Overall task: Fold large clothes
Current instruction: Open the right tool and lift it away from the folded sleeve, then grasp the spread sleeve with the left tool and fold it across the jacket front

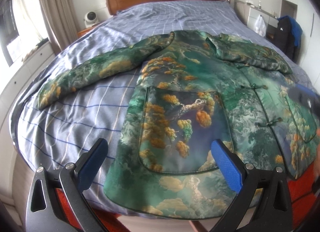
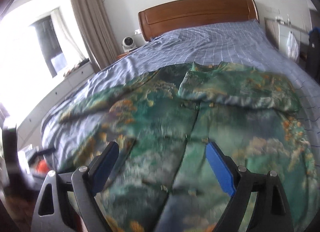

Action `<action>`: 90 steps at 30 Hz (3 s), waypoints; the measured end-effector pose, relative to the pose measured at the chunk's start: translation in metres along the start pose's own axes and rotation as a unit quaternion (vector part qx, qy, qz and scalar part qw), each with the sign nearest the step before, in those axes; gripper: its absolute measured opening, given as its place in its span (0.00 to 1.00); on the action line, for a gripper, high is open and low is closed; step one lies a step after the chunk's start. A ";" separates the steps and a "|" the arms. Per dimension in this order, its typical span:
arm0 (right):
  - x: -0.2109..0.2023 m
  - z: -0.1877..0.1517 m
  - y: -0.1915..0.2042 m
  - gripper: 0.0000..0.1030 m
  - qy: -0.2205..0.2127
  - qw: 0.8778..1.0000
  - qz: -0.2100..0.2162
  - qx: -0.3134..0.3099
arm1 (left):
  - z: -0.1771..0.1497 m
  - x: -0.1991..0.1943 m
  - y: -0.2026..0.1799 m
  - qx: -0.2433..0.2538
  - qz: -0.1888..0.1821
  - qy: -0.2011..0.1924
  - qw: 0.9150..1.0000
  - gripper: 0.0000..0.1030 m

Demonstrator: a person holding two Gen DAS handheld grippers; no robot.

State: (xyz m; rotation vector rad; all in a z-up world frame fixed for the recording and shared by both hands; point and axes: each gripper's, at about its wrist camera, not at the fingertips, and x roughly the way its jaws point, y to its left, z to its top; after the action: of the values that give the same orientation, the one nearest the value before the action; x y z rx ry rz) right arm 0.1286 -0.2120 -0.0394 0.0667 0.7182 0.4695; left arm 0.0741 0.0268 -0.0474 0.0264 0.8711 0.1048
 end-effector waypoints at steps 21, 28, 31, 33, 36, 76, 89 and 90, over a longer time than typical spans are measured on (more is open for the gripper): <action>-0.036 -0.073 0.022 0.86 -0.039 0.991 -0.086 -0.094 | -0.001 -0.003 0.004 -0.006 0.007 -0.010 1.000 1.00; -0.038 -0.077 0.029 0.86 -0.049 0.989 -0.092 -0.106 | 0.000 -0.005 0.009 -0.015 0.008 -0.011 1.000 1.00; -0.039 -0.077 0.030 0.86 -0.053 0.988 -0.096 -0.109 | 0.000 -0.006 0.008 -0.014 0.008 -0.014 1.000 1.00; -0.040 -0.077 0.030 0.86 -0.055 0.988 -0.096 -0.111 | 0.000 -0.006 0.008 -0.014 0.008 -0.014 1.000 1.00; -0.040 -0.078 0.030 0.86 -0.054 0.987 -0.097 -0.113 | 0.000 -0.007 0.008 -0.014 0.008 -0.013 1.000 1.00; -0.036 -0.082 0.035 0.86 -0.052 0.986 -0.094 -0.126 | 0.033 0.037 0.079 -0.078 0.018 0.027 0.996 1.00; -0.041 -0.083 0.039 0.86 -0.057 0.985 -0.095 -0.131 | 0.059 0.124 0.281 -0.406 -0.016 0.044 0.913 1.00; -0.042 -0.083 0.039 0.86 -0.058 0.985 -0.096 -0.131 | 0.055 0.132 0.296 -0.439 -0.018 0.041 0.898 1.00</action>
State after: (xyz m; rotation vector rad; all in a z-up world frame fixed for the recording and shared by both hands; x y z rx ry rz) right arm 0.0322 -0.2035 -0.0682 -0.2195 0.5373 0.3677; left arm 0.1766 0.3354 -0.0929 -0.8471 0.8432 0.4612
